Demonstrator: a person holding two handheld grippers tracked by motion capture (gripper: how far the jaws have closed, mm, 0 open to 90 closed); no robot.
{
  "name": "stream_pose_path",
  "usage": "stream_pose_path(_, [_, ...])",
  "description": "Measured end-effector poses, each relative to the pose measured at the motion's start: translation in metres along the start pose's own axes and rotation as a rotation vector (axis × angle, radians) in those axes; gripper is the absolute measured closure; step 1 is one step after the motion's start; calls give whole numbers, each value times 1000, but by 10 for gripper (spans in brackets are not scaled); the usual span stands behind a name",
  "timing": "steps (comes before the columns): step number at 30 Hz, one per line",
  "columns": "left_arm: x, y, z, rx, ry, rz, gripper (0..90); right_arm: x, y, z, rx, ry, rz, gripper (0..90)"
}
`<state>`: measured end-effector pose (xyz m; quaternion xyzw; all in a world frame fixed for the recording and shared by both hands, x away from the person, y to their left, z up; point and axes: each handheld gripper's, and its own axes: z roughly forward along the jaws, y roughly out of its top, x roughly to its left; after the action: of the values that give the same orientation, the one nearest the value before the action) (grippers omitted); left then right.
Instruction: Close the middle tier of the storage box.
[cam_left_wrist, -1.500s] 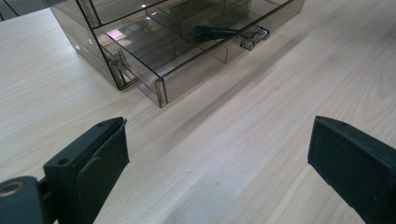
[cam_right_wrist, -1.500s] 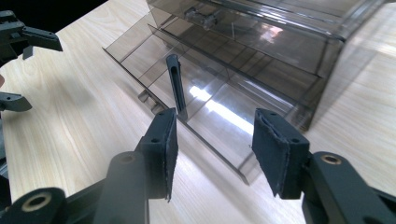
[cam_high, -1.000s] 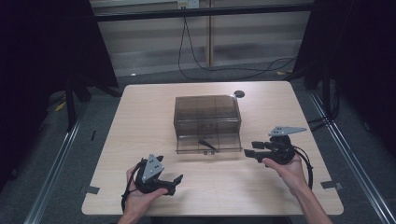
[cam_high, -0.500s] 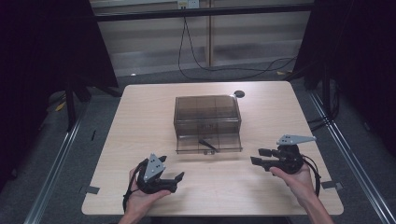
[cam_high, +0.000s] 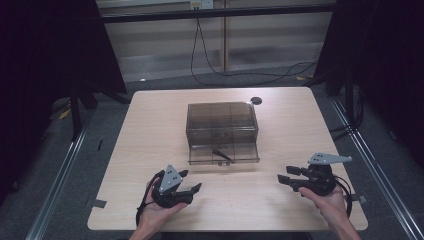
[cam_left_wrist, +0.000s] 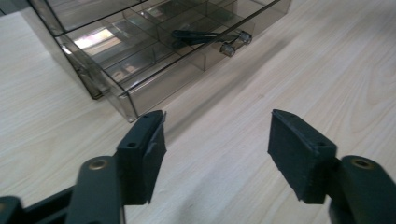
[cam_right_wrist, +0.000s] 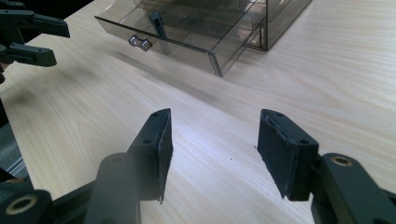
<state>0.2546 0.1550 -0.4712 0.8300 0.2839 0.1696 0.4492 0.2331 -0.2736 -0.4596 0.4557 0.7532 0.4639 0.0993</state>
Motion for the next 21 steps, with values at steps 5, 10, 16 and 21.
stream_pose_path(5, [0,6,6,3,-16,17,501,-1,-5,0,14,-4,0,456])
stream_pose_path(10, [-2,12,11,5,-30,41,593,-1,-8,0,18,-4,8,456])
stream_pose_path(16, [-6,16,19,21,-58,60,683,-2,-8,-1,15,-3,6,457])
stream_pose_path(21, [-7,21,23,16,-80,70,722,-2,-8,-2,13,-5,4,458])
